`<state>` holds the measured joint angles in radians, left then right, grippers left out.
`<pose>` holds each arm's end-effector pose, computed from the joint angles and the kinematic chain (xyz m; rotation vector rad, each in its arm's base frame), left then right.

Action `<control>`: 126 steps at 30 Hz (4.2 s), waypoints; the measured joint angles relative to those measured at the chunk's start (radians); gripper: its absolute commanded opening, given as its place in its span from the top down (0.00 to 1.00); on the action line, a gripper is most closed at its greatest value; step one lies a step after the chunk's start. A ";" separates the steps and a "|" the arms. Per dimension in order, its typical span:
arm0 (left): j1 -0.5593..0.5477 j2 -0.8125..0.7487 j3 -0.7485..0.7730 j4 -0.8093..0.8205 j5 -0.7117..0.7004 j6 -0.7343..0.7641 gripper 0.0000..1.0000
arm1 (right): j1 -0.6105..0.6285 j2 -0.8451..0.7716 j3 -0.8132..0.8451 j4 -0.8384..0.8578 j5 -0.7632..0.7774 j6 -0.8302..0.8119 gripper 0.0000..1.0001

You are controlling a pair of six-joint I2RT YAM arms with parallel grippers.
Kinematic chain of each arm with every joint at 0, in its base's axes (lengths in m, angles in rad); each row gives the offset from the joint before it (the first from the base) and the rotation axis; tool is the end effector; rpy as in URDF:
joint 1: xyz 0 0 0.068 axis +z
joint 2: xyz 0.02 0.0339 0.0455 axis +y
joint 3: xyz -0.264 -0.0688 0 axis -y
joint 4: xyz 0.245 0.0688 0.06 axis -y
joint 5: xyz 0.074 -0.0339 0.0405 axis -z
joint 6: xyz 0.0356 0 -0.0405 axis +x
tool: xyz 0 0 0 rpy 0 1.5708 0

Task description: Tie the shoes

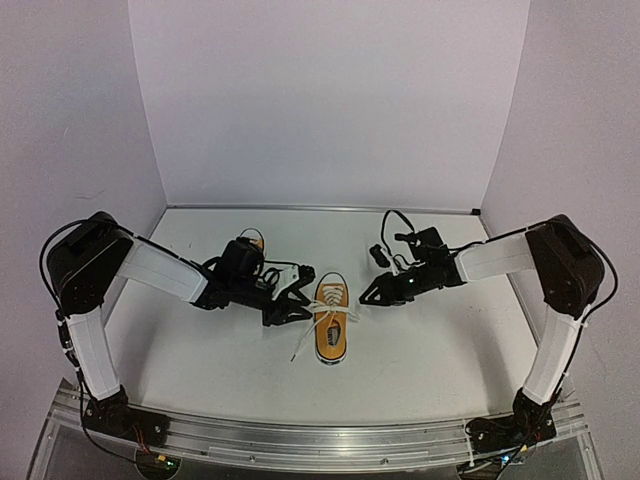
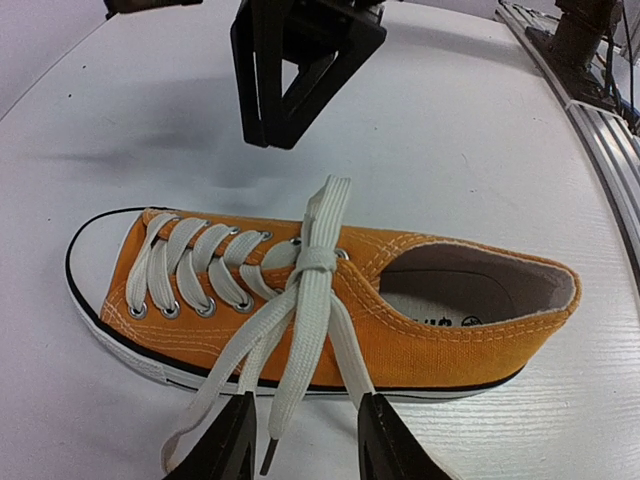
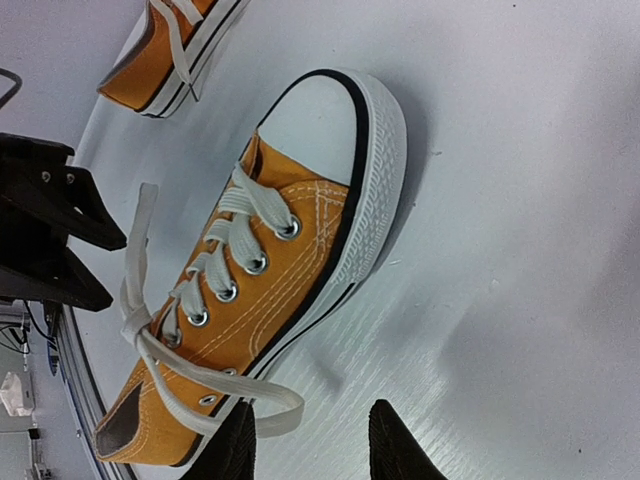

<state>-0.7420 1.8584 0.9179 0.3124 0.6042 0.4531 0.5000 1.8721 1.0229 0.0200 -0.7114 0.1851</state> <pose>0.2601 -0.2658 0.1434 1.4996 1.5935 -0.8250 0.3166 0.1994 0.1469 -0.7271 2.3431 1.1667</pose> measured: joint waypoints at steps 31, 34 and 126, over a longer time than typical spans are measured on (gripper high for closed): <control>-0.027 0.063 0.042 0.001 0.021 0.020 0.96 | 0.080 0.084 0.020 0.039 -0.168 -0.073 0.64; -0.028 0.063 0.045 0.002 0.014 0.019 1.00 | 0.080 0.084 0.020 0.039 -0.169 -0.073 0.69; -0.019 -0.058 -0.070 -0.014 -0.306 0.114 1.00 | 0.088 -0.100 0.016 -0.077 0.333 0.079 1.00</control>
<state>-0.7609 1.8007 0.8482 0.2986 0.2979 0.5671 0.5877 1.7725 1.0391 -0.0567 -0.3788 0.2639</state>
